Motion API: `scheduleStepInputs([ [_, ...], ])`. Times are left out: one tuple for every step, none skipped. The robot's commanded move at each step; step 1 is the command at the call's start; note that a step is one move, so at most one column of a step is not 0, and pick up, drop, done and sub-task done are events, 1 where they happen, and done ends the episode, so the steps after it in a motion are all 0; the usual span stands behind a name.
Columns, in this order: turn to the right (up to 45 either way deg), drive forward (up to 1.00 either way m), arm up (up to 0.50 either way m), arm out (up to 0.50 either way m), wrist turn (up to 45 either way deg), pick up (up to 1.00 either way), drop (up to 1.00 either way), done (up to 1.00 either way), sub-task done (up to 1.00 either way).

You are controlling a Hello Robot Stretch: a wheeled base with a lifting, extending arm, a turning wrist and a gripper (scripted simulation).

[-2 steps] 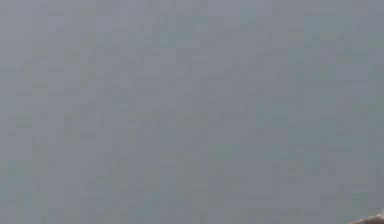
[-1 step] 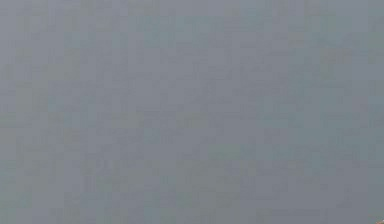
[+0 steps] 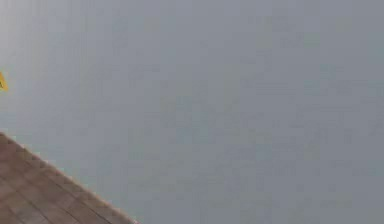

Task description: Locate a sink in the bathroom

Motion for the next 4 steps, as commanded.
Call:
scheduleStepInputs([
  [-9.0,0.00,0.00,0.00,0.0,0.00,0.00,0.00,0.00],
  [0.0,0.55,0.00,0.00,0.0,0.00,0.00,0.00,0.00],
  [-42.0,0.00,0.00,0.00,0.0,0.00,0.00,0.00,0.00],
  [0.0,0.15,0.00,0.00,0.0,0.00,0.00,0.00,0.00],
])
